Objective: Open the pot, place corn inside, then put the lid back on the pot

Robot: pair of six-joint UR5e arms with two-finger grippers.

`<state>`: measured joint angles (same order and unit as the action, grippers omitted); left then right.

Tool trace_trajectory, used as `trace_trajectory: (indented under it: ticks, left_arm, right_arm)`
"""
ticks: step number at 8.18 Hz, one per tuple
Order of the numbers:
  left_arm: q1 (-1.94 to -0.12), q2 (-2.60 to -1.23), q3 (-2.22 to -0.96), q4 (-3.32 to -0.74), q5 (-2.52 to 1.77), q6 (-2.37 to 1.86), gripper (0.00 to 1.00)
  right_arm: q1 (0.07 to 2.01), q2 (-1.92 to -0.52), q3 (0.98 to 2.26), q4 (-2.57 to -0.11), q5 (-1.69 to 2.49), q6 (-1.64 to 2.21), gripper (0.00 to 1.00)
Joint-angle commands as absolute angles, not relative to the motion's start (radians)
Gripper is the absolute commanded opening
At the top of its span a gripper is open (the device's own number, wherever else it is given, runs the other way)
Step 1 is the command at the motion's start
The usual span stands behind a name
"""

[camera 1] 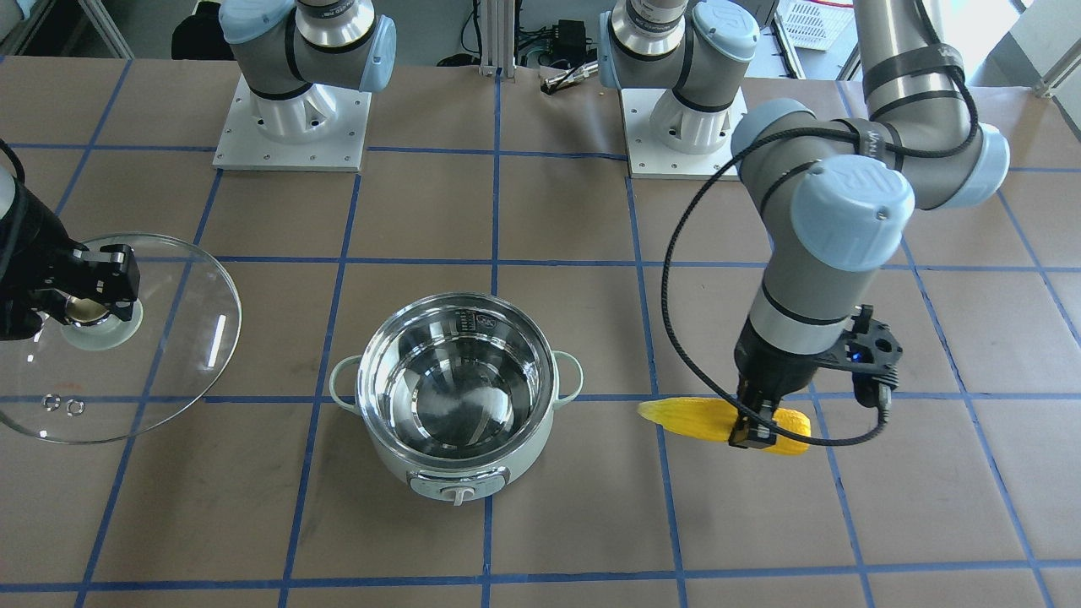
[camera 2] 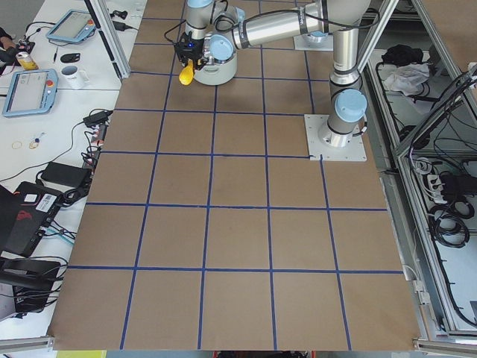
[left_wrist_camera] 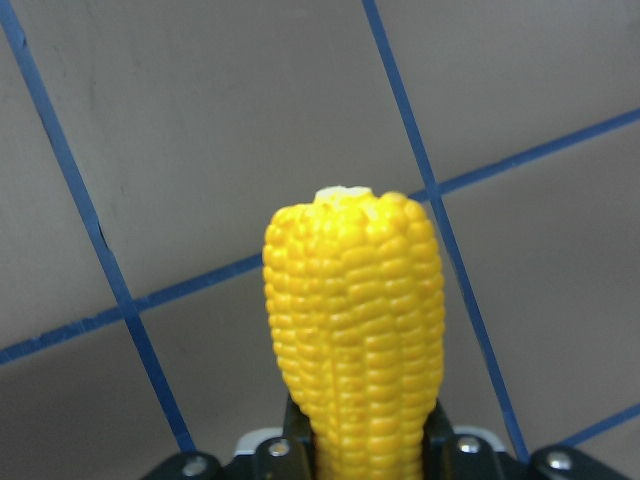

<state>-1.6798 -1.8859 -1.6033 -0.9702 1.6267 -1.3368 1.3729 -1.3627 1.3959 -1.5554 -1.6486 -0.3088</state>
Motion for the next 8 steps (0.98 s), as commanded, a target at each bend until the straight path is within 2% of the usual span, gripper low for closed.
trace_trajectory:
  ticks: [1, 5, 6, 8]
  left_arm:
    - [-1.823, -1.894, -1.605, -0.875, 1.625, -1.474, 0.01]
    - [-1.960, -1.911, -1.606, -0.870, 1.621, -1.668, 0.04]
    - [-1.982, -1.925, -1.609, -0.871, 1.623, -1.684, 0.14]
    - [-2.016, -1.969, -1.608, -0.798, 1.631, -1.715, 0.19]
  right_arm:
    - [1.373, -1.361, 1.396, -1.557, -1.641, -0.308, 0.00]
    - [1.374, -1.362, 1.396, -1.555, -1.640, -0.284, 0.00]
    - [1.374, -1.362, 1.396, -1.555, -1.640, -0.284, 0.00]
    - [1.374, -1.362, 1.396, -1.555, -1.640, -0.284, 0.00]
